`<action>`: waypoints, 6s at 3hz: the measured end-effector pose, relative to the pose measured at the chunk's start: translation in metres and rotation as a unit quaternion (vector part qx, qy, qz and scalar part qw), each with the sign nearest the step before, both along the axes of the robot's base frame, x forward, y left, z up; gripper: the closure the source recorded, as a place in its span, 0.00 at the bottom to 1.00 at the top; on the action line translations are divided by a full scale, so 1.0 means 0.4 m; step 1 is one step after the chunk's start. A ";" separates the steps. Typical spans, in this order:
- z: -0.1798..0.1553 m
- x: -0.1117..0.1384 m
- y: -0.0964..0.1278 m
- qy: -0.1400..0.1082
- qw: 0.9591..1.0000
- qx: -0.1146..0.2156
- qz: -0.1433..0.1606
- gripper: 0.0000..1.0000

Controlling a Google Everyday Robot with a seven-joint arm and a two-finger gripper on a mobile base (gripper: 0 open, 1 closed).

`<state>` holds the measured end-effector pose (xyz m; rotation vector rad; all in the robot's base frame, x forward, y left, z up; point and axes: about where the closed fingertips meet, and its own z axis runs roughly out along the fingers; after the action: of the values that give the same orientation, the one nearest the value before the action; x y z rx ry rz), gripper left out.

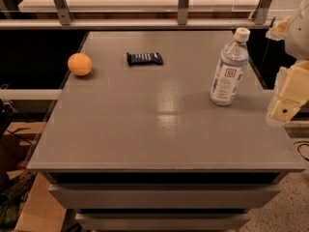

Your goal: Move blue plastic bottle near rxbar blueberry

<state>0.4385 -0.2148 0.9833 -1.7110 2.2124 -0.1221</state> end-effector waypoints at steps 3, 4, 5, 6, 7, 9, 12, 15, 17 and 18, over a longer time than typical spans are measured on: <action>-0.038 0.035 -0.045 -0.007 0.999 0.031 -0.022 0.00; -0.087 0.054 -0.077 -0.013 0.997 0.061 -0.048 0.00; -0.120 0.095 -0.093 -0.021 0.993 0.092 -0.071 0.00; -0.135 0.140 -0.097 -0.035 0.987 0.127 -0.090 0.00; -0.150 0.190 -0.086 -0.057 0.977 0.186 -0.092 0.00; -0.162 0.244 -0.010 -0.091 0.946 0.310 -0.035 0.00; -0.204 0.289 0.084 -0.054 0.912 0.398 0.080 0.19; -0.202 0.312 0.099 -0.037 0.902 0.418 0.102 0.87; -0.156 0.360 0.098 -0.041 0.908 0.404 0.102 1.00; -0.156 0.396 0.108 -0.060 0.907 0.405 0.094 1.00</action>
Offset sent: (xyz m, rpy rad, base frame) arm 0.0125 -0.0210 -0.0131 0.0748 -0.0003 -0.0487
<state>0.5969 -0.1716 0.9208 -1.3566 1.6247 0.6343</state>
